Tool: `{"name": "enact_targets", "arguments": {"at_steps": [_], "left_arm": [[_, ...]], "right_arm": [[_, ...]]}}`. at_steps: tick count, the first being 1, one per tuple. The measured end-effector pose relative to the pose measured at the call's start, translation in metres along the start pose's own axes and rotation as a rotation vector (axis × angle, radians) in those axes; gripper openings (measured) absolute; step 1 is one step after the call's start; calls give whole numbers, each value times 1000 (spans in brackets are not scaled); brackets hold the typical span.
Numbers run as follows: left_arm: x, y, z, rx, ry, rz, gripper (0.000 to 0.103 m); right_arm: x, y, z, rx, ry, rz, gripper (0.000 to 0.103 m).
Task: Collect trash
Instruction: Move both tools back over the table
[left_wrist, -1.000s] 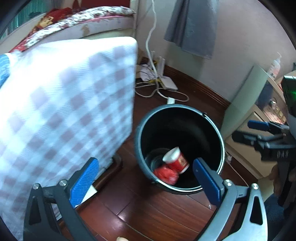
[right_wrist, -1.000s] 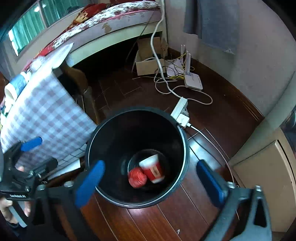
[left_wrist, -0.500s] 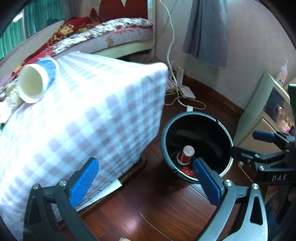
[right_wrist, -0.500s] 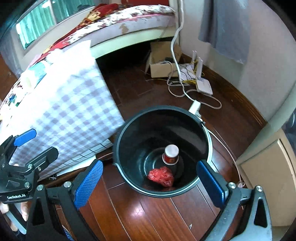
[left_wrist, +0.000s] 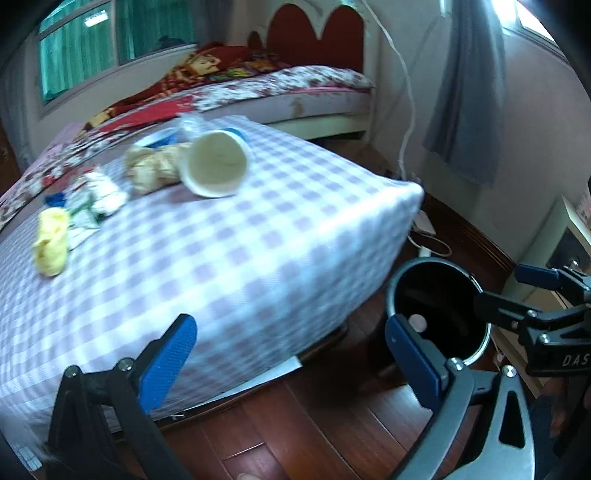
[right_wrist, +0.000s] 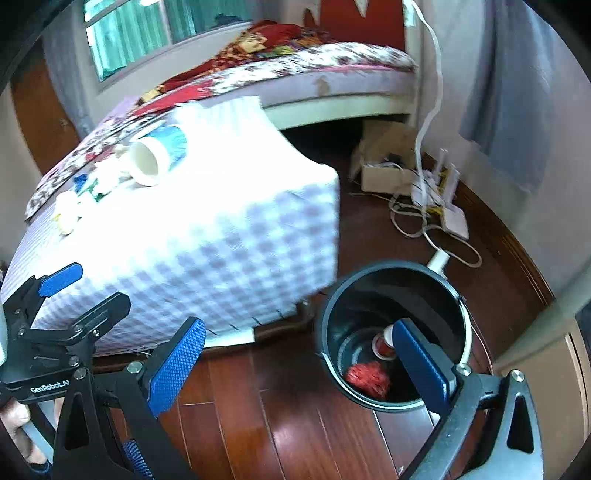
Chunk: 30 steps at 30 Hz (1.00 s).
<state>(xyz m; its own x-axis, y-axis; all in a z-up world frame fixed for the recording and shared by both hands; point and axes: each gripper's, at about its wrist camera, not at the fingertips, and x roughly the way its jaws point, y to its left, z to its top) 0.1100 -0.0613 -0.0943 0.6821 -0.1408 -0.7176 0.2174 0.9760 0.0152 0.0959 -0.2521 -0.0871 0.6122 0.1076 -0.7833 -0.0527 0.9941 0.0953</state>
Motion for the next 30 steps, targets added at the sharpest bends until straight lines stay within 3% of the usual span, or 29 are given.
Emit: {"name": "enact_targets", "arguments": {"at_steps": [21,30], "left_arm": [[-43,127,-14,-200,-85,188,102],[-33,189,-4,-329,-96,254,101]], "right_arm": [[8,126,38,-183,-63,118,102],[30,163,81,-152,-193,109,102]]}}
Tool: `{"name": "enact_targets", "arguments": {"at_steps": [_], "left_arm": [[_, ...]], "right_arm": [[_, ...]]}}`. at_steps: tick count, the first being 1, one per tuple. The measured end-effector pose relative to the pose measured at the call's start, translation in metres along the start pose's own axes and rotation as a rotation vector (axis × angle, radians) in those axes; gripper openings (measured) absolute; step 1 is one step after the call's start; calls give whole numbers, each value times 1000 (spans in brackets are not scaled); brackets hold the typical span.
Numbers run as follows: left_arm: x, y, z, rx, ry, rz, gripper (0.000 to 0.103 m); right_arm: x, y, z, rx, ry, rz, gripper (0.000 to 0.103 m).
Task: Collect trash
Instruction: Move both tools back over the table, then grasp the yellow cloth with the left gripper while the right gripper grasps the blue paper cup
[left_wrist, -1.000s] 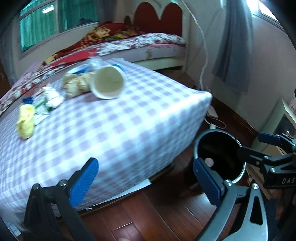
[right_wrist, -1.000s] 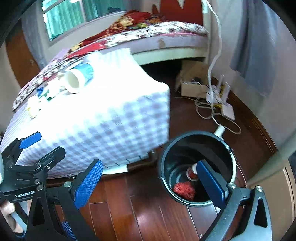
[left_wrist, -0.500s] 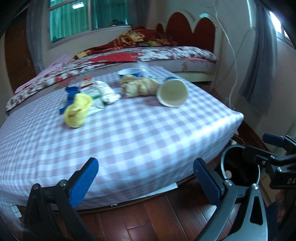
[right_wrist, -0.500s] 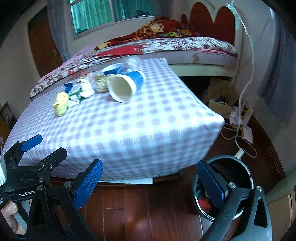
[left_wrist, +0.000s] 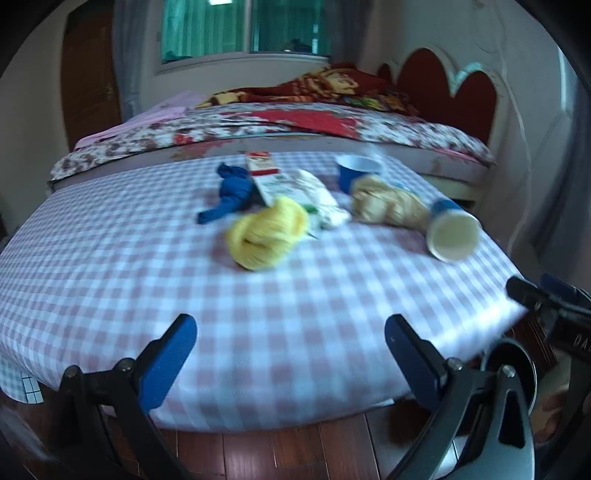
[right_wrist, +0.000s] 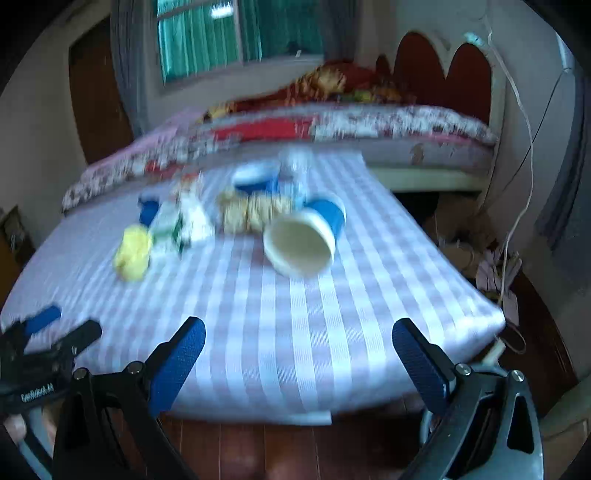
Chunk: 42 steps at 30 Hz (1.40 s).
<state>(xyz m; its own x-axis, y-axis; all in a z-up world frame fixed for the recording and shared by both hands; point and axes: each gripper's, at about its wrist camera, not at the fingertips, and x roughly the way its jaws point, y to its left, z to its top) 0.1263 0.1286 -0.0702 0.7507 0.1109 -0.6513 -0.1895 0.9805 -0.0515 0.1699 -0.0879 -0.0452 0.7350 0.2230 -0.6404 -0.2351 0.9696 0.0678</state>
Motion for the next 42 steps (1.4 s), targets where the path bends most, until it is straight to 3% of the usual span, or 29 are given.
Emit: {"name": "enact_targets", "arguments": {"at_steps": [9,20,23,26,28,31,33,39,42], "left_arm": [[53,16,36,-55,15,26,97],[104,8,52,-53,91,40,92],[112,10,55,-55,112,46,87],[113,17,52,-59,124,53,75],[109,25,49,-69,119,36,62],[103,30,46,-61,104,27,56],[99,32,45,-61,95,21,51],[75,32,42,-57,34,8,50],[67,31,41,-49,10,-3,50]], "right_arm": [[68,7,38,27,78,-83,102],[126,1,55,65,178,-170,102],[127,-4,55,63,179,-168,102],[124,-8,54,43,173,-170,100],[118,-11,52,38,157,-177,92],[113,-18,49,53,152,-142,75],[110,-22,48,65,146,-117,72],[98,-28,48,68,135,-65,50],[92,-31,45,65,133,-39,45]]}}
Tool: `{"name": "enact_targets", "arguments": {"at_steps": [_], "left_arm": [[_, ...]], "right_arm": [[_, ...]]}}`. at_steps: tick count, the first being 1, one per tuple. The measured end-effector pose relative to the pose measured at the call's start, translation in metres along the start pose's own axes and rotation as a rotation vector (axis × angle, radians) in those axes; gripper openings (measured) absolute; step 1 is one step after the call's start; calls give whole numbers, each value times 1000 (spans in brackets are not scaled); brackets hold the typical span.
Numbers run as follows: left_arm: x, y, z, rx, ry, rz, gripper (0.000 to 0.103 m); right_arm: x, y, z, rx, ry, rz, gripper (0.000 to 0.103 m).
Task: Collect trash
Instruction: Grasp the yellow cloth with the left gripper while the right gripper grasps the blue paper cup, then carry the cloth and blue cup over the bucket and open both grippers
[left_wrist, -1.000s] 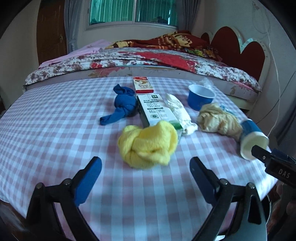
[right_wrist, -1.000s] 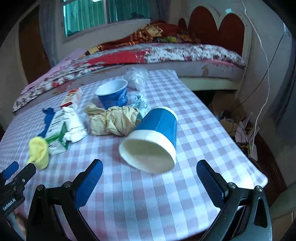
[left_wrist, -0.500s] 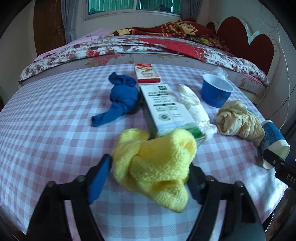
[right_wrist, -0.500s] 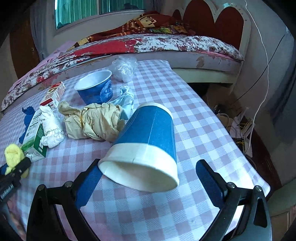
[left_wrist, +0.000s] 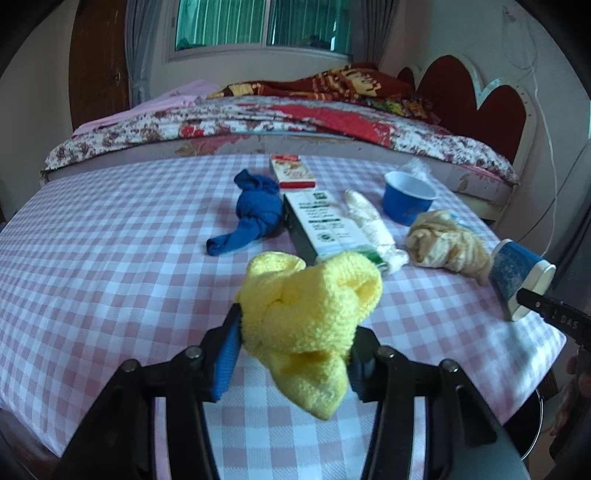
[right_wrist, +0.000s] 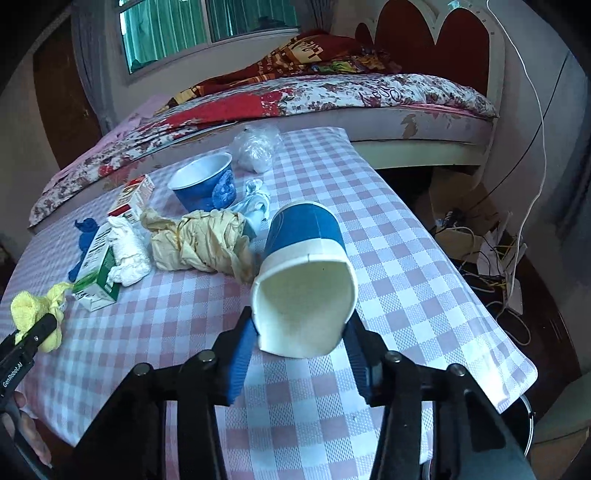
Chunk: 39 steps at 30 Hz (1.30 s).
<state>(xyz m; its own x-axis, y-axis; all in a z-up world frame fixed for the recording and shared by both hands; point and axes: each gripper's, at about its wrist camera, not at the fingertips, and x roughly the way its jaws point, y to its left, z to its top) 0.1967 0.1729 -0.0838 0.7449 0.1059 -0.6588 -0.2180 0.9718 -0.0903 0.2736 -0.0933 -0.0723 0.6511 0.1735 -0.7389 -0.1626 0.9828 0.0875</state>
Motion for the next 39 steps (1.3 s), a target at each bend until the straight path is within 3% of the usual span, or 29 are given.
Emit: {"name": "enact_targets", "arguments": {"at_steps": [13,25,39], "left_arm": [[-39,-50,-12,81,-35,-98,50],[-65,-127,-32,210,-47,-216,50],[-76,-213,-58,345,-21,-360,50]], "right_arm": [[-65,-12,-24,-22,-111,37,42],[-120,-64,-60,44,-166,14,42],[-146,-128,-92,124,-175,-62,42]]}}
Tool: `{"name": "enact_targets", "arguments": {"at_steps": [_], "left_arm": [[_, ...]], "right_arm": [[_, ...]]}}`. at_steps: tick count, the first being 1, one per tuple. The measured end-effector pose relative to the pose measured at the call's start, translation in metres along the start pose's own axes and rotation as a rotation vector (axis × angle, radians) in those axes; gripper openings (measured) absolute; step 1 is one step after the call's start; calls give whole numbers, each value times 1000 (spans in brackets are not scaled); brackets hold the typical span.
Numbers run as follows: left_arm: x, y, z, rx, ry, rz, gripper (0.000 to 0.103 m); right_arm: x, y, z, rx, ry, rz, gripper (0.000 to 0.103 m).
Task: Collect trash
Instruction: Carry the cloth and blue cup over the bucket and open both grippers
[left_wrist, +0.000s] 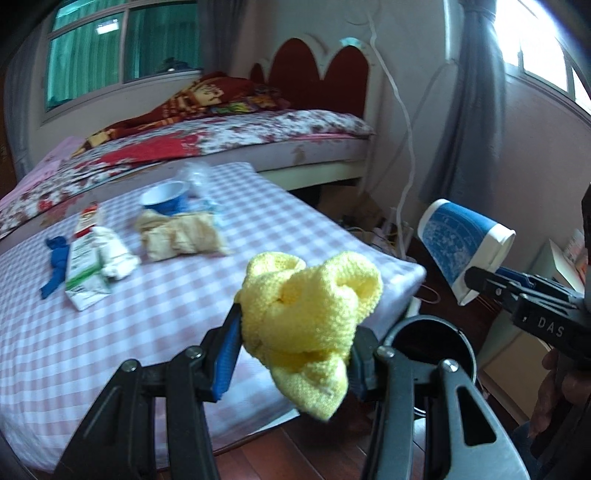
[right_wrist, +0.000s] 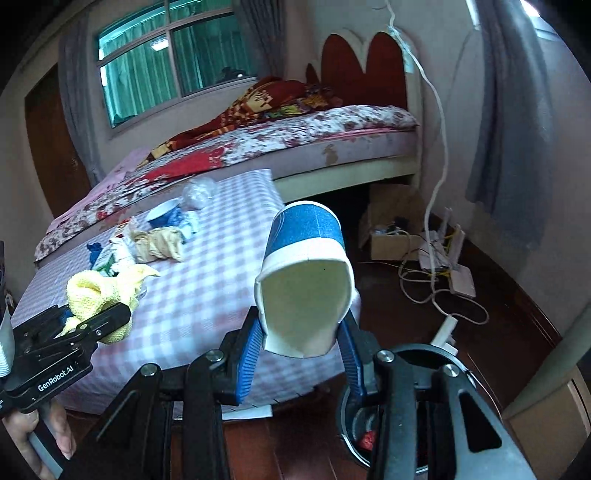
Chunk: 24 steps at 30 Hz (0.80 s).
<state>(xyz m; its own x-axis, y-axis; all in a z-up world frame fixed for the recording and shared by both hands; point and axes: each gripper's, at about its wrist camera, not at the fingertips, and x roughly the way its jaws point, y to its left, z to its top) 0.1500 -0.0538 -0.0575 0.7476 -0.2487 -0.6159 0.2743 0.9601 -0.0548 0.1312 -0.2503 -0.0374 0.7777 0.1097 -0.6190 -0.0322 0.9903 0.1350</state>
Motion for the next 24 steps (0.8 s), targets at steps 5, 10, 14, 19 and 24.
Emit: {"name": "enact_targets", "arguments": {"at_steps": [5,10,14,19,24], "left_arm": [[8,-35,-1,46,10,-61,50],[19,-69,-4,86,31,-122,50],[25,-88,-7,110,45,-154,50],[34,-106,-12,133,73,-188,50],[49,-121,-18,147,106,-233,50]], "right_arm": [[-8,-29,-10,17,10,-42,43],[-16,-53,-22,34,24,-77,43],[-21,-72,-31,47,37,-101,43],[-25,-90,-42,62,57,-119,43],[-25,-103,-53,63,82,-127,43]]}}
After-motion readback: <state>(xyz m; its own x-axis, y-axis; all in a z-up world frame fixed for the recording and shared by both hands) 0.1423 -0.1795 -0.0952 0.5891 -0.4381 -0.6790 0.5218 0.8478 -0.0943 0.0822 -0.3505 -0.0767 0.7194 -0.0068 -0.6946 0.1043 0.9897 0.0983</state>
